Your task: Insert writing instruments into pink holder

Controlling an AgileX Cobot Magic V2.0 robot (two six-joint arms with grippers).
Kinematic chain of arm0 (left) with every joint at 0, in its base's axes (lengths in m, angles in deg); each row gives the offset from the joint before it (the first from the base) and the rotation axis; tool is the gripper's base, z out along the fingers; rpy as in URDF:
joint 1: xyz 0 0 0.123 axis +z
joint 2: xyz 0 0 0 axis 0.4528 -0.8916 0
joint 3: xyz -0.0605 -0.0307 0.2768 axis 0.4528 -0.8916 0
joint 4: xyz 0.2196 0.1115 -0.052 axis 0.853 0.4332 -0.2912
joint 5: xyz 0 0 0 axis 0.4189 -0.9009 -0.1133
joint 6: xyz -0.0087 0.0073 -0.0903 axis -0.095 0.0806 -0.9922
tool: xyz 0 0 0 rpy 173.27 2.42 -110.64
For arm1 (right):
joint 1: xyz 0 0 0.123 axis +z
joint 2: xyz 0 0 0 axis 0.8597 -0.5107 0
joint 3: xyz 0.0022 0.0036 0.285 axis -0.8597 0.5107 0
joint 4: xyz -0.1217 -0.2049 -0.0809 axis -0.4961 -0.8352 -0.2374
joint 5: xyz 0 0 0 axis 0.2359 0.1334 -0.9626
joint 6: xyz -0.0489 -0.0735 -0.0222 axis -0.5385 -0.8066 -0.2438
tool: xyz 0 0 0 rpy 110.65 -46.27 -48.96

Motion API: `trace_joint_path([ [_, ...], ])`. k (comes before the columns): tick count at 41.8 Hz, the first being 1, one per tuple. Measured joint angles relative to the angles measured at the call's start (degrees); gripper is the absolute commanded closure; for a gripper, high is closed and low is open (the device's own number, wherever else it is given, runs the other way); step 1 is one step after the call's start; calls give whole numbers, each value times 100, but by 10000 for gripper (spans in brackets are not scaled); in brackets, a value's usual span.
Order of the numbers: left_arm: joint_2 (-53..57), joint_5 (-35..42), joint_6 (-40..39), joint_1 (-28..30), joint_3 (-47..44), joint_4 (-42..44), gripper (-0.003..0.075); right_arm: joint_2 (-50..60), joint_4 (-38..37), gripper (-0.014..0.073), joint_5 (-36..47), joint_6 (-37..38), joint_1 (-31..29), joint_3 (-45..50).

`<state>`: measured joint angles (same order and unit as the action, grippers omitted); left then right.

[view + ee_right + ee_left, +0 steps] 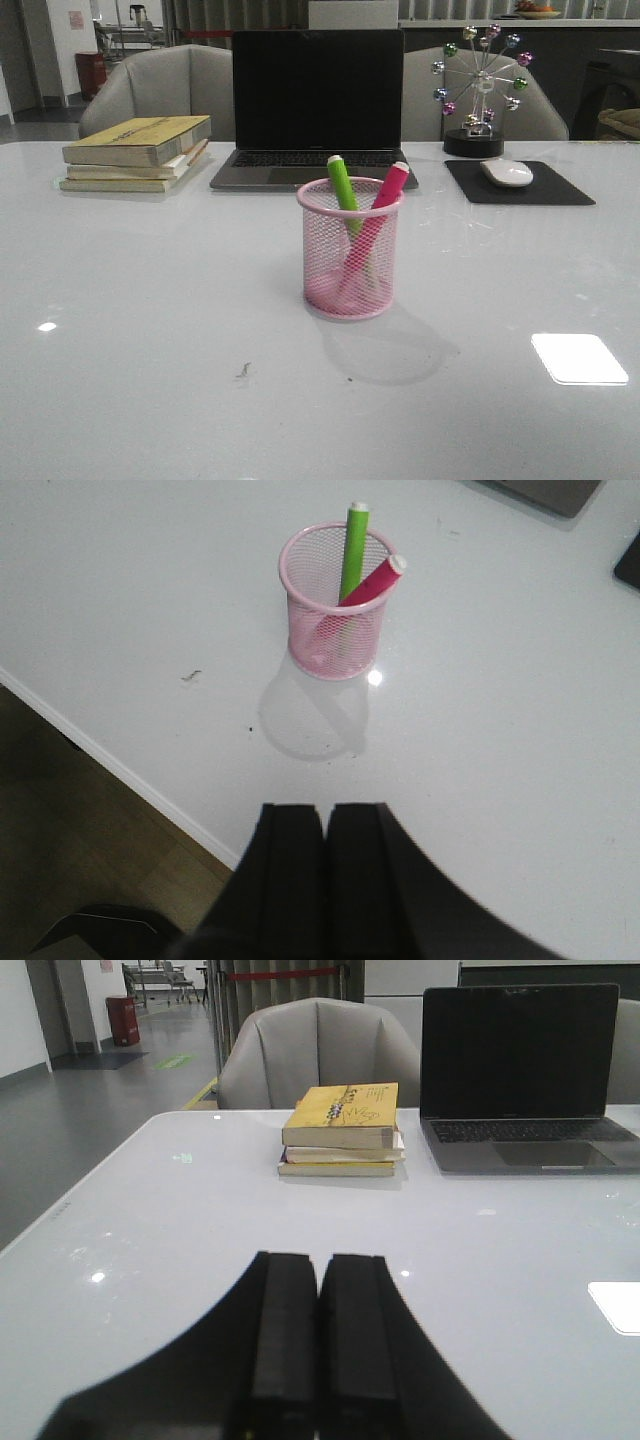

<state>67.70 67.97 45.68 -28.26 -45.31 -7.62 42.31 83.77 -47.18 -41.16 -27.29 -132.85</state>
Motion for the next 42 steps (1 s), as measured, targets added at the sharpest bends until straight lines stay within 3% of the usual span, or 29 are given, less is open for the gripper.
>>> trace_joint_path([
  [42,93,438,0,-418,-146,-159,629,0,-9,520,-4,0,0,0],
])
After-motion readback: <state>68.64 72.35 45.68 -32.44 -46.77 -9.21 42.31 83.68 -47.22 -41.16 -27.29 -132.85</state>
